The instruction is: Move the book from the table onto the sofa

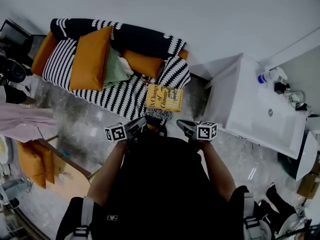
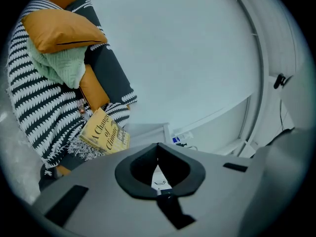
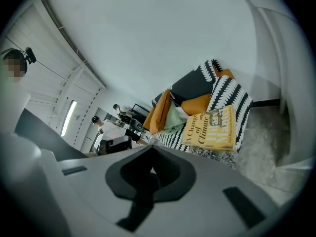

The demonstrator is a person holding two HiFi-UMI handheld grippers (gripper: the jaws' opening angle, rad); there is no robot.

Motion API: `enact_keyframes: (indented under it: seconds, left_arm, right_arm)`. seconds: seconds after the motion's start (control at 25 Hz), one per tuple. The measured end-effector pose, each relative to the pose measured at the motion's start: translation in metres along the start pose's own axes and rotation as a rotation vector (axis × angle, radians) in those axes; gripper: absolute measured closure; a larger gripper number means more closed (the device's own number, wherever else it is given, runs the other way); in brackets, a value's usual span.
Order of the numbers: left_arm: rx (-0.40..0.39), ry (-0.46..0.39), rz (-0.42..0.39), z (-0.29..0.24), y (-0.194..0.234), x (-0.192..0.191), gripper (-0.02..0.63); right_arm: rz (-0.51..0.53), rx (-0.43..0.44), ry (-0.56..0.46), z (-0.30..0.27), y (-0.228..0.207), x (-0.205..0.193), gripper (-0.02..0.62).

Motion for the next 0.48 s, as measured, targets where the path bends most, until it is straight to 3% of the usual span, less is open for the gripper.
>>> enact_keyframes:
  seconds: [0.48]
  left_arm:
    - [-0.005, 0.022, -0.011, -0.0046, -0.0011, 0.0009, 0.595]
  right_arm:
    - [-0.006, -0.004, 0.016, -0.0001, -0.0045, 0.0008, 0.589]
Point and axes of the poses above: the fingertips, and each gripper's own axes: z backward along the fingers, y to its left, x out of its top, the point moved 5 cm from there along z, backward along the fingers, and after that the axes turned 5 degrees about -z, right-handed, at the moved point
